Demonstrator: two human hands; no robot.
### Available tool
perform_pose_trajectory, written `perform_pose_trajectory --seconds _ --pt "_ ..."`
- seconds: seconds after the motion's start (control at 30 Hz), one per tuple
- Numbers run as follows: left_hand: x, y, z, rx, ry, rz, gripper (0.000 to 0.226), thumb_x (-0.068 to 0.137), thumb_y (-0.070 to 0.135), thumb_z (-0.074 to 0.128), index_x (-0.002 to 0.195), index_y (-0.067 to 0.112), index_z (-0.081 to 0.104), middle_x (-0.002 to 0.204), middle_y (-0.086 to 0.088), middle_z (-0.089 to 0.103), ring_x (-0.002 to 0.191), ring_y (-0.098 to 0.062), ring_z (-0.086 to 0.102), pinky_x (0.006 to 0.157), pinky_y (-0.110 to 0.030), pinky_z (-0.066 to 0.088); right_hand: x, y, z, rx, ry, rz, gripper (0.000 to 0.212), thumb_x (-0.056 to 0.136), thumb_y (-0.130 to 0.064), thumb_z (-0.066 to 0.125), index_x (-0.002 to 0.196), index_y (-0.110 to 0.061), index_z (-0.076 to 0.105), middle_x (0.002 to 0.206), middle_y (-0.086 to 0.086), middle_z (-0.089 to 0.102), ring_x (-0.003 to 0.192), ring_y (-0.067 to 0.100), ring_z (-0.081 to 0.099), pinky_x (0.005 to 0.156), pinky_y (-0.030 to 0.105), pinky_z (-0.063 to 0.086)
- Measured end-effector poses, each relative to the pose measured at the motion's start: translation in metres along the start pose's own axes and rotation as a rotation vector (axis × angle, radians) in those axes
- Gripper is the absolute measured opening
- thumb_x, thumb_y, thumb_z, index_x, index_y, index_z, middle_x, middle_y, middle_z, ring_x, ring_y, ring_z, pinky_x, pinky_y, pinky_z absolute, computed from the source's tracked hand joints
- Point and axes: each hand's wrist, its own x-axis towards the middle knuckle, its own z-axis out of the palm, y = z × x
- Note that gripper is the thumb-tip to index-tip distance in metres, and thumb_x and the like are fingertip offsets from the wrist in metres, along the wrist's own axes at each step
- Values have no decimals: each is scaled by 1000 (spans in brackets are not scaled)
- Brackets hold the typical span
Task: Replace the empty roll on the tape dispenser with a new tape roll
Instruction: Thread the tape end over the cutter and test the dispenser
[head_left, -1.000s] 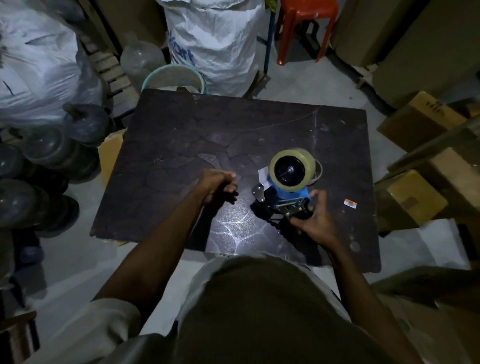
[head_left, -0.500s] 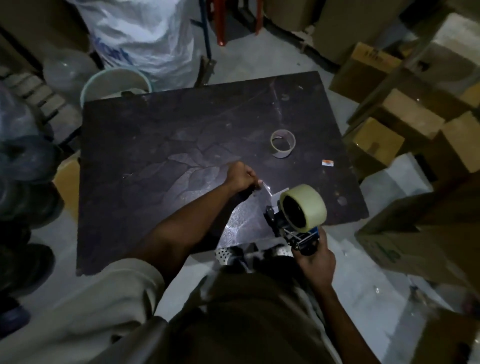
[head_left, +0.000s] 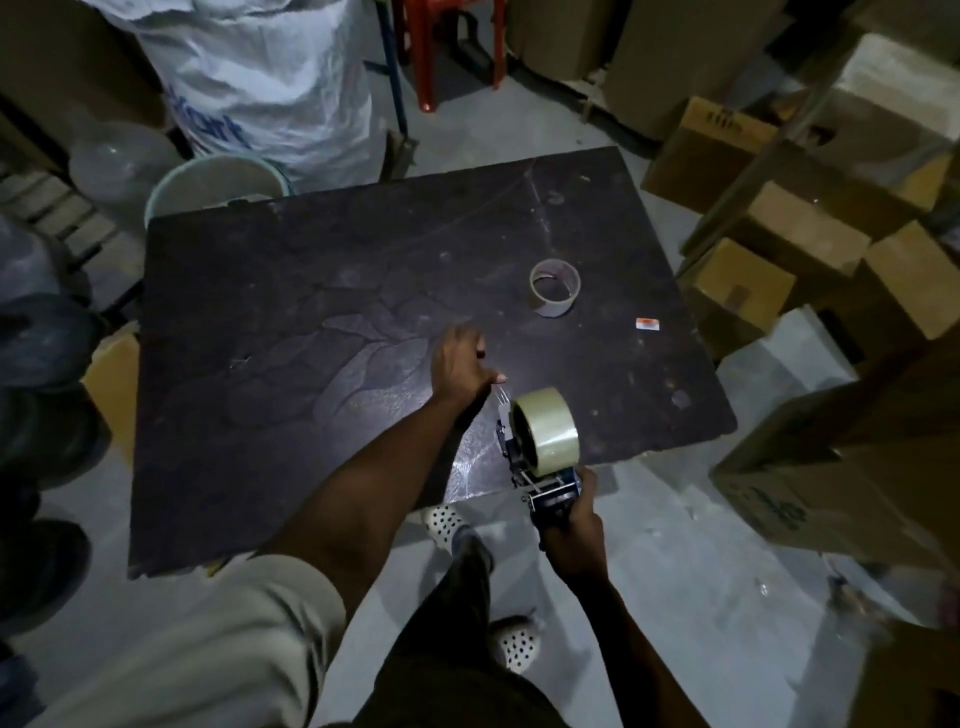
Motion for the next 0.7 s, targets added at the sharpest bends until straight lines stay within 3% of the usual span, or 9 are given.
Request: perform_pose_trajectory --seconds 0.13,0.27,0.4,0.47,0.57,0.6,0.7 --pt "-14 -19 18 -26 -49 19 33 85 11 78 61 26 61 70 9 63 82 -21 72 63 -23 44 6 0 2 -27 -7 64 67 75 -33 65 132 -45 32 94 6 77 85 40 73 80 52 60" --pt "-18 -10 11 5 -55 -27 12 92 14 68 86 13 79 94 -9 77 94 -28 73 80 -33 57 11 -10 0 -97 -17 74 81 81 -17 68 152 -29 30 87 10 74 80 33 70 78 39 54" --pt "-9 8 -2 28 34 -135 32 99 32 64 105 2 73 112 -22 72 106 -38 68 87 -40 54 18 -10 0 -138 -5 99 84 78 -14 67 154 -22 31 89 13 72 84 35 68 82 40 54" --pt "-13 6 -10 -10 94 -20 28 102 23 57 108 2 75 112 -22 74 107 -38 68 90 -39 52 17 -13 -1 -139 2 108 85 79 -13 67 155 -21 31 90 13 71 87 36 67 83 40 54" --pt "-27 -28 -5 113 19 384 25 93 11 63 109 19 80 116 -14 73 112 -39 63 100 -48 45 14 -18 -4 -119 -12 130 81 81 -12 67 155 -19 34 94 11 66 88 33 60 84 38 49" --pt "-34 -39 -3 250 -30 409 30 93 17 64 115 31 78 129 -11 66 121 -39 54 102 -48 39 14 -20 -4 -117 -15 143 80 81 -15 67 154 -20 35 96 11 66 89 34 62 85 40 51" --pt "-57 -53 -3 498 -109 265 39 101 38 51 136 56 56 158 -5 34 141 -36 30 110 -51 24 23 -19 -2 -123 -21 179 73 72 -27 63 142 -26 42 99 13 71 92 41 70 84 54 60"
